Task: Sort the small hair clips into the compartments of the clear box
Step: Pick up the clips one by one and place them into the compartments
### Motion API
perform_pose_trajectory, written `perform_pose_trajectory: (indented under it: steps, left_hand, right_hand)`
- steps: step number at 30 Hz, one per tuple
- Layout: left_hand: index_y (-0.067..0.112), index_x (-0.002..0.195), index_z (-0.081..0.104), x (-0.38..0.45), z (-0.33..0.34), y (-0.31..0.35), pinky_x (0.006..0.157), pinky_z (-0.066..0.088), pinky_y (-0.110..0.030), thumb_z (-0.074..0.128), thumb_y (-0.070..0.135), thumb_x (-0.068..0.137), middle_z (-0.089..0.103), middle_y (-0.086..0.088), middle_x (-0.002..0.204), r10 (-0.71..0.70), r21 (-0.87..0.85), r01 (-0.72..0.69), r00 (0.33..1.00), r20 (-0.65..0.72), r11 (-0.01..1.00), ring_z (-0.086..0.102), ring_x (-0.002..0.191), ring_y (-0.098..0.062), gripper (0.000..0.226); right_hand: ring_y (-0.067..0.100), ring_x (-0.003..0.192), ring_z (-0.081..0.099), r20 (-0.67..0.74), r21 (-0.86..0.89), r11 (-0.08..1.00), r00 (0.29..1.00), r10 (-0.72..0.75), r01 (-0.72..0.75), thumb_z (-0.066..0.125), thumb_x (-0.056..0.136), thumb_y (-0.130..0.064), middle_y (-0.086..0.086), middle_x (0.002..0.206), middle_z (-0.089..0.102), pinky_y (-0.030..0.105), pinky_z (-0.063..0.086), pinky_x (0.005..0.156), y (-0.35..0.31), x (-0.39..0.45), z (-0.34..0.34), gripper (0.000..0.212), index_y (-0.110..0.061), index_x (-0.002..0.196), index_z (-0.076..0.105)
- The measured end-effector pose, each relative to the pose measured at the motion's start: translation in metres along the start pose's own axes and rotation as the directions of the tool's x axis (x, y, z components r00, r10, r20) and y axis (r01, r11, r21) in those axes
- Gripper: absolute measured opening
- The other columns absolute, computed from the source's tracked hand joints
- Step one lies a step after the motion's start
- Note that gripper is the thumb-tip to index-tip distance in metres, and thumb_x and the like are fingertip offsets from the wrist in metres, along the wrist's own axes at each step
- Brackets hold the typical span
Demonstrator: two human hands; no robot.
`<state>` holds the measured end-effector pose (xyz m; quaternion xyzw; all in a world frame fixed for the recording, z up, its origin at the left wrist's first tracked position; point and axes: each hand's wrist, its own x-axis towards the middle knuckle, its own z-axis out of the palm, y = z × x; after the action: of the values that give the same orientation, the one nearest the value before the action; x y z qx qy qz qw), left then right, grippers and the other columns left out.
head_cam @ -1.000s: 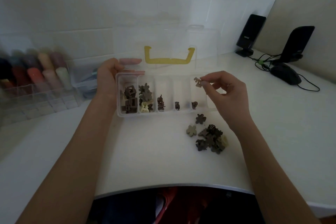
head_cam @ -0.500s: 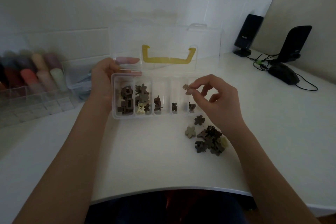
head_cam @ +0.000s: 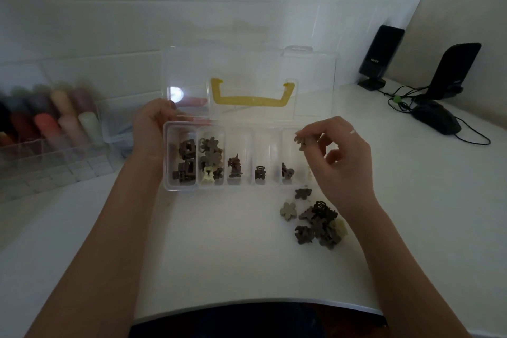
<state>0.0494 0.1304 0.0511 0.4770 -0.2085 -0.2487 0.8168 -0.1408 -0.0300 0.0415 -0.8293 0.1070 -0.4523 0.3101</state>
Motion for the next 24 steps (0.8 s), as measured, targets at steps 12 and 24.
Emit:
perform_pose_trajectory:
  steps: [12,24]
  left_hand:
    - [0.012,0.071,0.076,0.0042,-0.0082,0.0013,0.061,0.057,-0.026,0.071,0.032,0.023,0.070,-0.005,0.068,-0.020,-0.037,0.021,1.000,0.024,0.999,0.067,0.063,-0.020,0.053]
    - [0.011,0.074,0.075,0.0052,-0.0087,0.0019,0.065,0.058,-0.027,0.076,0.034,0.017,0.069,-0.010,0.080,-0.022,-0.040,0.023,1.000,0.016,0.999,0.066,0.071,-0.023,0.061]
  right_hand:
    - [0.013,0.059,0.051,0.086,-0.181,0.982,0.995,-0.040,0.055,0.046,0.083,-0.020,-0.012,0.079,0.056,0.028,0.043,0.051,0.0087,-0.0002,-0.0020,0.018,-0.024,0.086,0.063]
    - [0.012,0.069,0.053,0.104,-0.115,0.992,0.994,-0.046,0.057,0.067,0.079,-0.011,-0.017,0.085,0.061,0.011,0.034,0.057,0.0011,0.0001,-0.0062,0.017,-0.027,0.084,0.062]
